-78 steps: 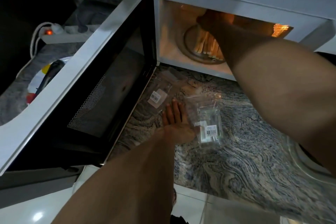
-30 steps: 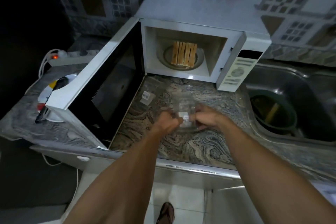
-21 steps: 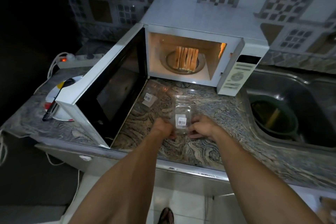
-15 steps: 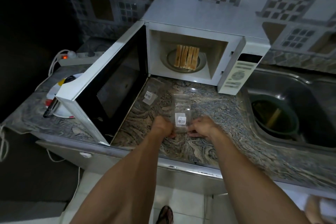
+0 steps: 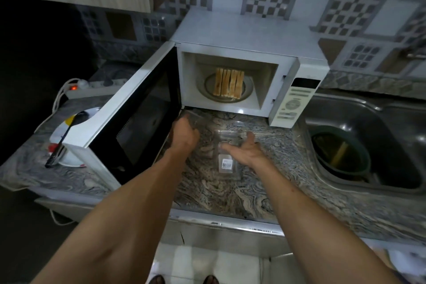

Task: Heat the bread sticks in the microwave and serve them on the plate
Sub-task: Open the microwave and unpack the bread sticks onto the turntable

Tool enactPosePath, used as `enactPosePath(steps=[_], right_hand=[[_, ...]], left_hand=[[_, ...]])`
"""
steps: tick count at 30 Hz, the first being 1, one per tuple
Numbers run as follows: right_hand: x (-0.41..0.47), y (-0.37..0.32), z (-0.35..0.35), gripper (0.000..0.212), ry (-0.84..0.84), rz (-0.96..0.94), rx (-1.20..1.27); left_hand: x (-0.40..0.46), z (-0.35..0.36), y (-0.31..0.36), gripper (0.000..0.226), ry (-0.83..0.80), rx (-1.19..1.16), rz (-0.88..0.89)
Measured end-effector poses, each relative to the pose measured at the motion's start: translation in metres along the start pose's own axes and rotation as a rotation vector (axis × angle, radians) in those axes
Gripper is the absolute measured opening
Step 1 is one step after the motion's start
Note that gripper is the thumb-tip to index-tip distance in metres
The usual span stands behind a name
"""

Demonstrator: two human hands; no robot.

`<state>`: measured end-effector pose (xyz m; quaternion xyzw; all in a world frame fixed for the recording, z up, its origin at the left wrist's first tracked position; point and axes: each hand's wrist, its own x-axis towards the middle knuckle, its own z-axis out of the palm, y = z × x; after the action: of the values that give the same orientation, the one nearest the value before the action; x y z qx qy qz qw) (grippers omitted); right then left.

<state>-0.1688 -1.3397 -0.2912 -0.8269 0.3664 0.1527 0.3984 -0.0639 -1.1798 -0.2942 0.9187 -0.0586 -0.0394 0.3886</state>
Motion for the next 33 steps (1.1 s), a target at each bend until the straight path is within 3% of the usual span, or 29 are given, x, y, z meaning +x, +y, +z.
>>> enactPosePath(steps=[3,5,8,11,15,18,21,26,33], right_hand=[[0.003,-0.004,0.018,0.126,0.048,0.022,-0.005],[0.005,0.000,0.031,0.119,0.082,-0.005,0.003],[0.003,0.008,0.041,0.105,0.159,-0.018,0.023],[-0.004,0.015,0.037,0.092,0.183,-0.018,0.061],[-0.015,0.018,0.023,0.100,0.230,0.011,0.101],[-0.031,0.013,0.010,0.106,0.284,0.014,0.140],[-0.047,0.003,-0.008,0.107,0.373,-0.011,0.189],[-0.071,-0.022,-0.042,0.092,0.542,-0.113,0.199],[-0.082,-0.064,-0.094,0.094,0.715,-0.240,0.223]], left_hand=[[0.015,0.008,-0.001,0.079,0.001,0.119,0.068],[0.018,0.014,-0.004,0.092,-0.030,0.147,0.019],[0.017,0.017,-0.005,0.082,-0.113,0.132,0.008],[0.017,0.020,-0.015,0.071,-0.201,0.208,-0.116],[0.011,0.010,-0.014,0.084,-0.199,0.135,-0.217],[0.000,0.005,-0.001,0.066,-0.325,-0.151,-0.223],[-0.006,-0.005,0.012,0.066,-0.350,-0.303,-0.138],[-0.017,-0.039,0.045,0.077,-0.293,-0.326,0.060],[0.002,-0.073,0.098,0.081,-0.139,-0.381,0.254]])
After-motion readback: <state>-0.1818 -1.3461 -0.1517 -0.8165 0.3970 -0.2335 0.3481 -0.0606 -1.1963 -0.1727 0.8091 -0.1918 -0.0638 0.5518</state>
